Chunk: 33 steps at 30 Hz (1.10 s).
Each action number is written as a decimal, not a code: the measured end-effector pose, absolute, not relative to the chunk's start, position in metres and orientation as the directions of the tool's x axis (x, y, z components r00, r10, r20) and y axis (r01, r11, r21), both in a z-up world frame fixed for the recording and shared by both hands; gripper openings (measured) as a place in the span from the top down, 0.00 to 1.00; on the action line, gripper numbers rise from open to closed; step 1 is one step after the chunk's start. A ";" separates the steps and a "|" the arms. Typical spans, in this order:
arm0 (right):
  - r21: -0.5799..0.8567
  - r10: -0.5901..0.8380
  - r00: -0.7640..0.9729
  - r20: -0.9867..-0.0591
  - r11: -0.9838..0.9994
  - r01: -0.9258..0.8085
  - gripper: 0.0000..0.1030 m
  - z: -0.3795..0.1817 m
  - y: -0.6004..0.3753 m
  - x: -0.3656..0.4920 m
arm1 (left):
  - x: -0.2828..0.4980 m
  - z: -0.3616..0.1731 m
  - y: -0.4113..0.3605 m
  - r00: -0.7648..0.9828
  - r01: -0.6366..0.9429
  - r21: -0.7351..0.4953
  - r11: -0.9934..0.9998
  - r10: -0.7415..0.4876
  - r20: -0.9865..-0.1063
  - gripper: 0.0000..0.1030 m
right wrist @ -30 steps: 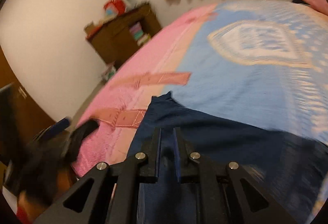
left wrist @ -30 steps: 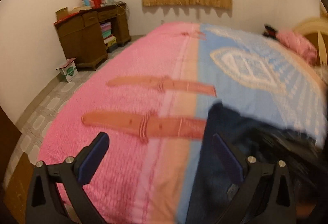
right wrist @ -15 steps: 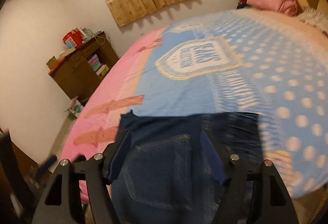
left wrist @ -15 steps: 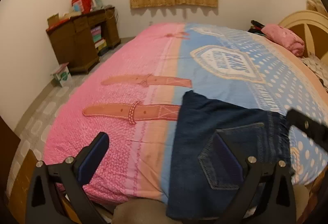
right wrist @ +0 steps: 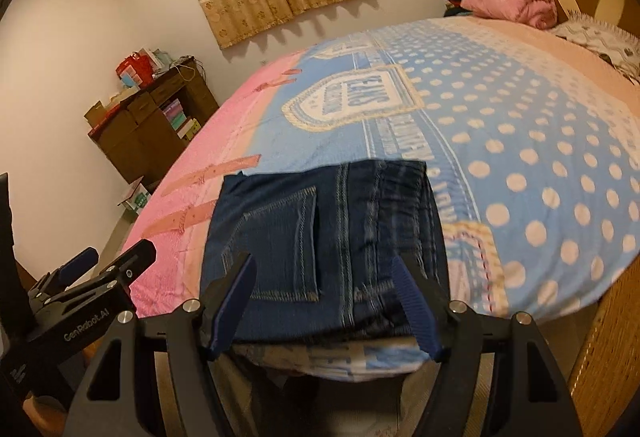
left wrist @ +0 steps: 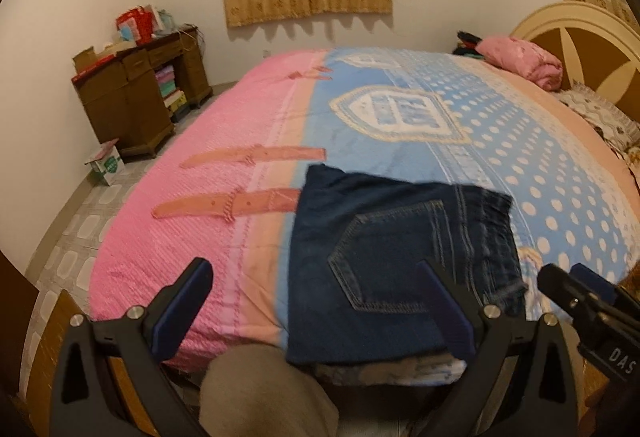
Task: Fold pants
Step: 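Grasp the jeans waistband edge with the right tool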
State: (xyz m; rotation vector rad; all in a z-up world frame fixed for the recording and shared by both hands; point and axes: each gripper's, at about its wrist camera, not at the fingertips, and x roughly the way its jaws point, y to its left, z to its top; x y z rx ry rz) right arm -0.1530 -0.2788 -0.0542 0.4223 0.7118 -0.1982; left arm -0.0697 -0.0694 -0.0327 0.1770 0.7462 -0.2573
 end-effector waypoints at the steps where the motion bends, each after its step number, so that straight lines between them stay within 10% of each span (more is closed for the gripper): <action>1: 0.300 -0.040 0.735 -0.676 0.897 0.325 0.30 -0.056 -0.279 -0.154 | -0.069 -0.036 -0.070 0.695 0.294 0.070 0.953 -0.163 -0.700 0.00; 17: 0.614 0.115 0.763 -0.636 0.675 0.410 0.31 -0.140 -0.425 -0.115 | 0.056 -0.126 -0.054 0.509 0.249 -0.081 0.965 -0.201 -0.837 0.00; 33: 0.602 0.221 0.724 -0.653 0.731 0.320 0.29 -0.165 -0.374 -0.094 | 0.080 -0.152 -0.054 0.459 0.267 -0.212 0.940 -0.317 -0.830 0.00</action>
